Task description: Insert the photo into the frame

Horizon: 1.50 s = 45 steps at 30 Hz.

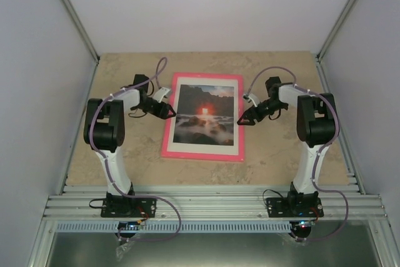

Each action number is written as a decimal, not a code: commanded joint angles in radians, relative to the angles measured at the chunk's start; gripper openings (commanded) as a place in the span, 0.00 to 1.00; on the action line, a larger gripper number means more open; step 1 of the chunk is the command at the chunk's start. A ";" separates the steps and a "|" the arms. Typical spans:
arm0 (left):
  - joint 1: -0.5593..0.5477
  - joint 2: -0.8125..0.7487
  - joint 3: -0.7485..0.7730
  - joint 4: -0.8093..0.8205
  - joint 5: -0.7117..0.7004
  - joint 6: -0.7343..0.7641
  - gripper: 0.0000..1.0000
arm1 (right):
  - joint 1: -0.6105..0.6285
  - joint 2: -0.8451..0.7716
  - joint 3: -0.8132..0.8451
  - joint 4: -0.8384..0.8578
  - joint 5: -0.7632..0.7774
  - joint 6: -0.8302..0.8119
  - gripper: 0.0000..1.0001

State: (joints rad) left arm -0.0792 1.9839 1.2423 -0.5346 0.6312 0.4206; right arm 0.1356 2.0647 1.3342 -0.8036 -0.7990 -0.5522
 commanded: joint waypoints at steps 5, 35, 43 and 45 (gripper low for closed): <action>-0.023 -0.023 -0.046 -0.048 0.046 -0.016 0.60 | -0.018 0.027 0.030 0.025 0.039 0.060 0.75; 0.137 -0.110 0.444 -0.186 -0.260 -0.097 0.99 | -0.192 -0.108 0.399 -0.153 0.026 -0.105 0.98; 0.239 -0.176 0.444 -0.146 -0.371 -0.207 1.00 | -0.342 -0.305 0.221 -0.097 -0.035 -0.105 0.98; 0.240 -0.229 0.329 -0.096 -0.371 -0.221 0.99 | -0.378 -0.352 0.127 -0.073 -0.035 -0.109 0.98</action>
State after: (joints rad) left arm 0.1715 1.8347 1.7245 -0.6605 0.3058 0.2565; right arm -0.1890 1.7737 1.6009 -0.8898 -0.7998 -0.6418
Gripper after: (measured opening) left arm 0.995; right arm 0.976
